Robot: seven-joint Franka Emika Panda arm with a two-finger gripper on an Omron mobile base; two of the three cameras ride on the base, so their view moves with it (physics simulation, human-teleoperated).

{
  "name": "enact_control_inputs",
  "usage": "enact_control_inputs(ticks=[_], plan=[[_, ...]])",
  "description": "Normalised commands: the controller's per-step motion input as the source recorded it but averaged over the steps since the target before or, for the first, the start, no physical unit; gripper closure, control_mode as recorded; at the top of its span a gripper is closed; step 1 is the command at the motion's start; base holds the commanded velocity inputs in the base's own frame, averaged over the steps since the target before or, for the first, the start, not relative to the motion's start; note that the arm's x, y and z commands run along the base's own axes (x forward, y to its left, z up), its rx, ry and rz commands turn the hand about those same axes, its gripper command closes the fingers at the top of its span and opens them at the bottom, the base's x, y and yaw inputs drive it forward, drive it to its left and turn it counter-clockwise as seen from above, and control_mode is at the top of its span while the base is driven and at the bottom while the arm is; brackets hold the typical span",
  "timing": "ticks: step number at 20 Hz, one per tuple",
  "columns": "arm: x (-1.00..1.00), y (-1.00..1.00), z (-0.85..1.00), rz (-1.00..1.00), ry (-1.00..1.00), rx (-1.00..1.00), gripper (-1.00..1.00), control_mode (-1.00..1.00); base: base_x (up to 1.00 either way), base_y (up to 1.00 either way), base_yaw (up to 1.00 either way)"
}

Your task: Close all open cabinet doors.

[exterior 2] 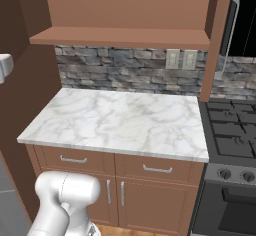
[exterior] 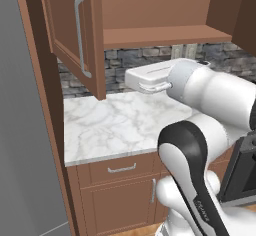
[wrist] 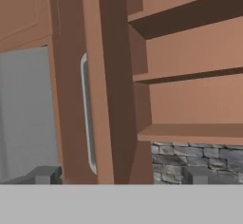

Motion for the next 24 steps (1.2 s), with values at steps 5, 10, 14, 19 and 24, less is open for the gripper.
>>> enact_control_inputs(ticks=[5,10,14,19,24], plan=[[0.18,0.0,0.0,-0.1,0.0,0.0,-1.0,-1.0,0.0,0.0,0.0],[0.16,0.06,0.0,-0.01,0.0,0.0,-1.0,-1.0,0.0,0.0,0.0],[0.07,0.19,0.0,0.0,0.0,0.0,-1.0,-1.0,0.0,0.0,0.0],[0.0,0.25,0.0,0.0,0.0,0.0,-1.0,-1.0,0.0,0.0,0.0],[0.08,0.16,0.0,0.0,0.0,0.0,-1.0,-1.0,0.0,0.0,0.0]])
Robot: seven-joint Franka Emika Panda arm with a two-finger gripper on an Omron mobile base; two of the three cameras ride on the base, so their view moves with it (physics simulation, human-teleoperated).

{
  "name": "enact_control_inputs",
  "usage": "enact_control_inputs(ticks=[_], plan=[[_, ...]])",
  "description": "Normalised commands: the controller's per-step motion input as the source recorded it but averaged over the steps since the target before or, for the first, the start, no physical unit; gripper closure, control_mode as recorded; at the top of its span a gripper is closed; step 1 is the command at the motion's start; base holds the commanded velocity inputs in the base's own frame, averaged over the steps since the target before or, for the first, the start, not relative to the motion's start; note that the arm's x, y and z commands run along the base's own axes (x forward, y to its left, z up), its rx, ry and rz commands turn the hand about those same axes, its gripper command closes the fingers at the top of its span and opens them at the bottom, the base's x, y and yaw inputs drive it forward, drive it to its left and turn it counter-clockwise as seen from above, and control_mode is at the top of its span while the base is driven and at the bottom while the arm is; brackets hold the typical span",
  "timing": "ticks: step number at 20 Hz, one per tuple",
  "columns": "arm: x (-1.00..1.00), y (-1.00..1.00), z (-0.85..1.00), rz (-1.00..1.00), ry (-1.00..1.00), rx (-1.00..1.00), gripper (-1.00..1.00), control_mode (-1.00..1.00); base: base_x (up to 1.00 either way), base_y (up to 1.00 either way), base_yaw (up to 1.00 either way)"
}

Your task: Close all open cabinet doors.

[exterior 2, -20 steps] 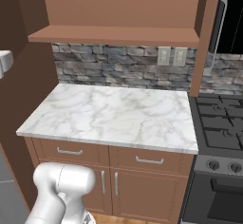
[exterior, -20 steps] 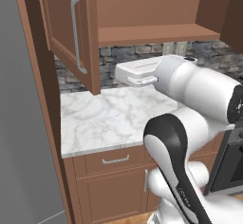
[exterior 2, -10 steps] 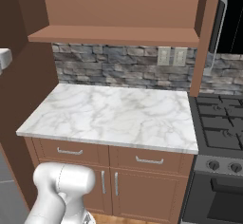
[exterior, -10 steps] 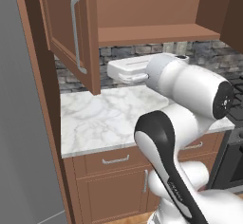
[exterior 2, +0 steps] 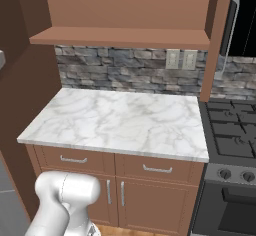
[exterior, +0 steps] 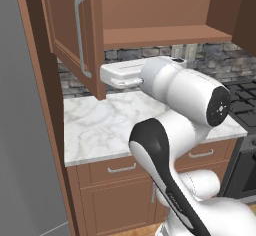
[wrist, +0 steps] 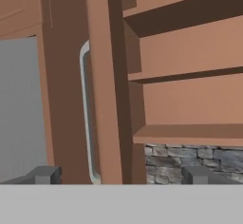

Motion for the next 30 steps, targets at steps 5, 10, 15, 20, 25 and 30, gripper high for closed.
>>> enact_control_inputs(ticks=[5,10,15,20,25,30], plan=[[0.26,0.05,0.0,0.0,0.0,0.0,-1.0,-1.0,0.0,0.0,0.0],[0.2,0.12,0.0,0.0,0.0,0.0,-1.0,-1.0,0.0,0.0,0.0],[0.11,0.18,0.0,0.0,0.0,0.0,-1.0,-1.0,0.0,0.0,0.0],[0.13,0.13,0.0,0.0,0.0,0.0,-1.0,-1.0,0.0,0.0,0.0],[0.25,0.03,0.0,0.0,0.0,0.0,-1.0,-1.0,0.0,0.0,0.0],[0.26,0.07,0.0,0.0,0.0,0.0,-1.0,-1.0,0.0,0.0,0.0]])
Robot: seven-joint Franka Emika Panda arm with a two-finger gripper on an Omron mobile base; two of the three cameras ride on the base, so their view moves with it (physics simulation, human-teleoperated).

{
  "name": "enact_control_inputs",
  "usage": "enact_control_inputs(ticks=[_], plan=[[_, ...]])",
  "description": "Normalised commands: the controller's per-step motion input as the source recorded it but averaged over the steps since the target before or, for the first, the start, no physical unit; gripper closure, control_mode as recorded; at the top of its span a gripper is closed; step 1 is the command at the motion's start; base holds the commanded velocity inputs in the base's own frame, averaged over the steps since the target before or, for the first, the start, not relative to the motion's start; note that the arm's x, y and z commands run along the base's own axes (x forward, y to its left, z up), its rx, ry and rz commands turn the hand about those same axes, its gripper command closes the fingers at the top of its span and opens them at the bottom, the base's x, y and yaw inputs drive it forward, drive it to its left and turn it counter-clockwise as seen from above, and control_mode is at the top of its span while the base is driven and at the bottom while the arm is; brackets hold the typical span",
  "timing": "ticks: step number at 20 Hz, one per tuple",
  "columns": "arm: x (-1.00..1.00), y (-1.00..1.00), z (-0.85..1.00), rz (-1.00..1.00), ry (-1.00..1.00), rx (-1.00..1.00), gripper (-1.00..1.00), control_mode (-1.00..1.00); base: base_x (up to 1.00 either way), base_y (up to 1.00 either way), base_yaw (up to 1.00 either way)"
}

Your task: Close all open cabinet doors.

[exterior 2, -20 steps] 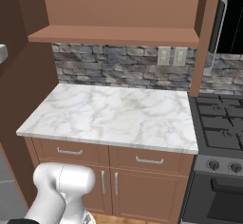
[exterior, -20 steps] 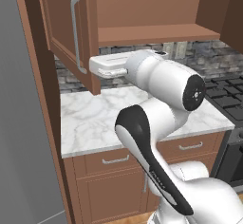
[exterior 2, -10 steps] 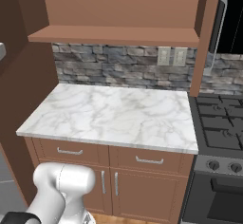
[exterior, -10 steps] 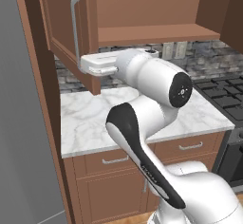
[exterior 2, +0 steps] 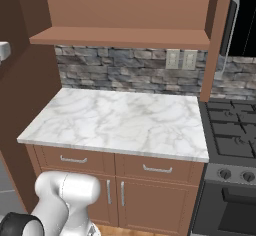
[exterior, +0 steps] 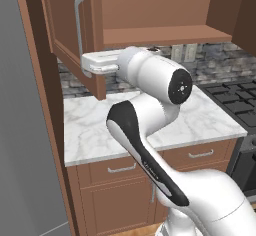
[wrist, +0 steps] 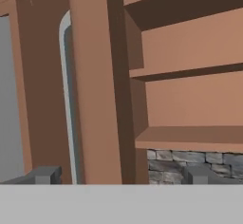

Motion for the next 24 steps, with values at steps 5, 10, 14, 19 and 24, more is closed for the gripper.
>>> enact_control_inputs(ticks=[5,10,14,19,24], plan=[[0.2,0.11,0.0,0.0,0.0,0.0,-1.0,-1.0,0.0,0.0,0.0],[0.2,0.08,0.0,0.0,0.0,0.0,-1.0,-1.0,0.0,0.0,0.0],[0.2,0.06,0.0,0.0,0.0,0.0,-1.0,-1.0,0.0,0.0,0.0],[0.21,0.09,0.0,0.0,0.0,0.0,-1.0,-1.0,0.0,0.0,0.0],[0.13,0.15,0.0,0.0,0.0,0.0,-1.0,-1.0,0.0,0.0,0.0]])
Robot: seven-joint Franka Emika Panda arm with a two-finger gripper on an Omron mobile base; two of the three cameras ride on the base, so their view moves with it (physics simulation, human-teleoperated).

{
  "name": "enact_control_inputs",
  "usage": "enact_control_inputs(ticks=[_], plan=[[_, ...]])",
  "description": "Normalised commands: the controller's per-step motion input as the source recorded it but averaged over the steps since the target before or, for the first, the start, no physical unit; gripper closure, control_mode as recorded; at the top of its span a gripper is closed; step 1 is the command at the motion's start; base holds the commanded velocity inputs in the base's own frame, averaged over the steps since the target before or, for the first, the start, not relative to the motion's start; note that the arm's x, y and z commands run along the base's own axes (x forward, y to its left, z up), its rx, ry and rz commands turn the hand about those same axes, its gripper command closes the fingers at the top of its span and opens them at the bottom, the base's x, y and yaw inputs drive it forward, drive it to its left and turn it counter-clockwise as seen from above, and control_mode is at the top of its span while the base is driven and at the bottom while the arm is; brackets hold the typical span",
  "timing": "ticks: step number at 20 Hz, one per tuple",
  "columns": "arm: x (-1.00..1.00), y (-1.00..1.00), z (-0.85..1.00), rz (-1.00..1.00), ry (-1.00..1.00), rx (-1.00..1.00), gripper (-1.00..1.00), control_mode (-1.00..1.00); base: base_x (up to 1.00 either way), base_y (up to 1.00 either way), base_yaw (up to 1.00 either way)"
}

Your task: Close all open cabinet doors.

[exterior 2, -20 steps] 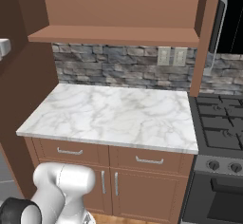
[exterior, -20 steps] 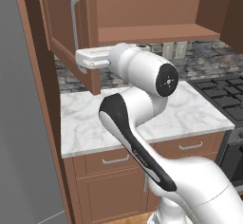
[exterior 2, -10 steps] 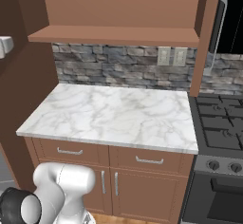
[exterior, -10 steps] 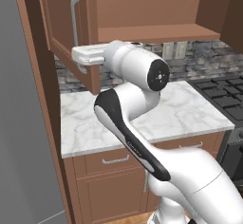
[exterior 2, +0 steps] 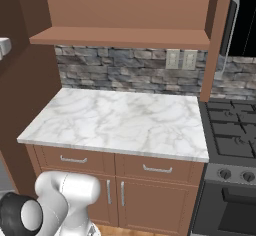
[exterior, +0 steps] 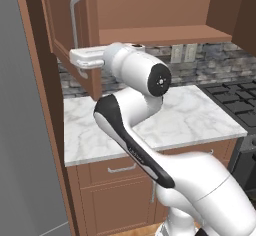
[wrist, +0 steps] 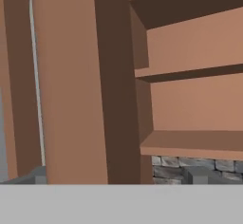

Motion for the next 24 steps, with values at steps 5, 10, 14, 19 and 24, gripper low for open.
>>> enact_control_inputs(ticks=[5,10,14,19,24], plan=[[0.13,0.15,0.0,0.0,0.0,0.0,-1.0,-1.0,0.0,0.0,0.0],[0.17,0.03,0.0,-0.01,0.0,0.0,-1.0,-1.0,0.0,0.0,0.0],[0.12,-0.14,-0.04,-0.08,0.0,-0.01,-1.0,-1.0,0.0,0.0,0.0],[0.08,-0.28,-0.05,-0.11,0.0,0.0,-1.0,-1.0,0.0,0.0,0.0],[0.14,-0.42,-0.05,-0.08,0.0,0.0,-1.0,-1.0,0.0,0.0,0.0]])
